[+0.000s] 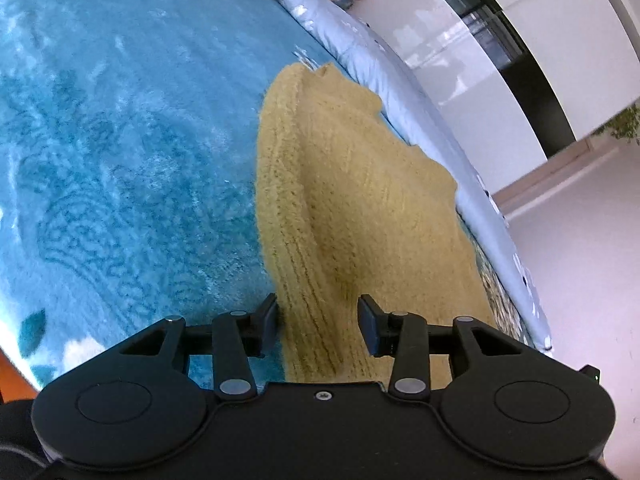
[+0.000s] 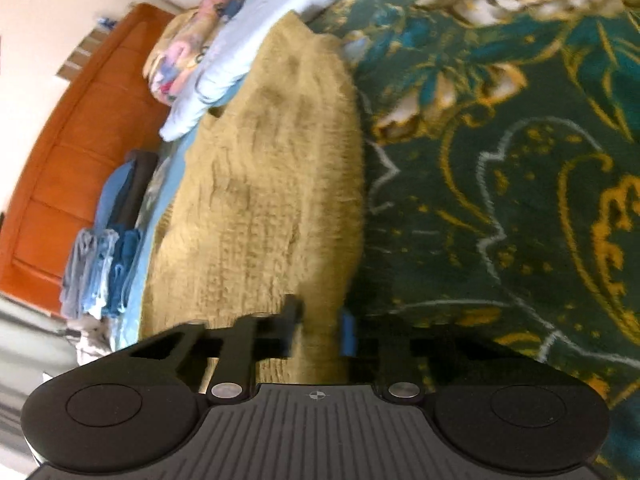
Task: Fold clothes
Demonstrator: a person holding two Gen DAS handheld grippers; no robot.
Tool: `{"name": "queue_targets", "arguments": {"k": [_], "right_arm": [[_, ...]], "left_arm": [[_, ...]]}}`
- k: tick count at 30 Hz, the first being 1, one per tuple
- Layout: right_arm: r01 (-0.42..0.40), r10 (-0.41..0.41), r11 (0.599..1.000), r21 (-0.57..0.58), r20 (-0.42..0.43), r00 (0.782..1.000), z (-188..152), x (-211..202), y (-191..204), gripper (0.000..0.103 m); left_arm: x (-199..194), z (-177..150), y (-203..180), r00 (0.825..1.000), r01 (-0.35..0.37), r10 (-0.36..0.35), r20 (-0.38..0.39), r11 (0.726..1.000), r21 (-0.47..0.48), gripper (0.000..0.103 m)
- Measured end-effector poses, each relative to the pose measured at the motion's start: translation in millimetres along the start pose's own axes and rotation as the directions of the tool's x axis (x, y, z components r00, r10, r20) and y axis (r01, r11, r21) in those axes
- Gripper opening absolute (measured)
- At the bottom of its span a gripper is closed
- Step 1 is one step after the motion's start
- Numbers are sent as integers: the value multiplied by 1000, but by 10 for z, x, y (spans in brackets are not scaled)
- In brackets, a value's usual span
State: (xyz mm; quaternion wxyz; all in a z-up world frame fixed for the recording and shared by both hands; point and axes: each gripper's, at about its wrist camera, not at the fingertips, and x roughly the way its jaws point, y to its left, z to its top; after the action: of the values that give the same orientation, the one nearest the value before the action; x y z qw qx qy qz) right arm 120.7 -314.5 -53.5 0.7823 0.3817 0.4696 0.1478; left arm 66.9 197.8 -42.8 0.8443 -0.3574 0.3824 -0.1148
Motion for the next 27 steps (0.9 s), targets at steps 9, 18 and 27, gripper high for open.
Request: {"name": "queue_targets", "arguments": {"k": [9,18,27], "right_arm": [[-31,31,999,42,0,1000,-57,61,-36,13],[68,-68,998,0,57,996,-77,-32,222,9],[141,-138,990,-10,121,983,-21,-313,243,8]], "left_arm": [[93,12,-52,1000,10,-10,-11,1000,18,39],[91,-41,-201,995,-89,87,41,995,35,9],[-88,-139,-565,996,-83,75,57,984,159,8]]}}
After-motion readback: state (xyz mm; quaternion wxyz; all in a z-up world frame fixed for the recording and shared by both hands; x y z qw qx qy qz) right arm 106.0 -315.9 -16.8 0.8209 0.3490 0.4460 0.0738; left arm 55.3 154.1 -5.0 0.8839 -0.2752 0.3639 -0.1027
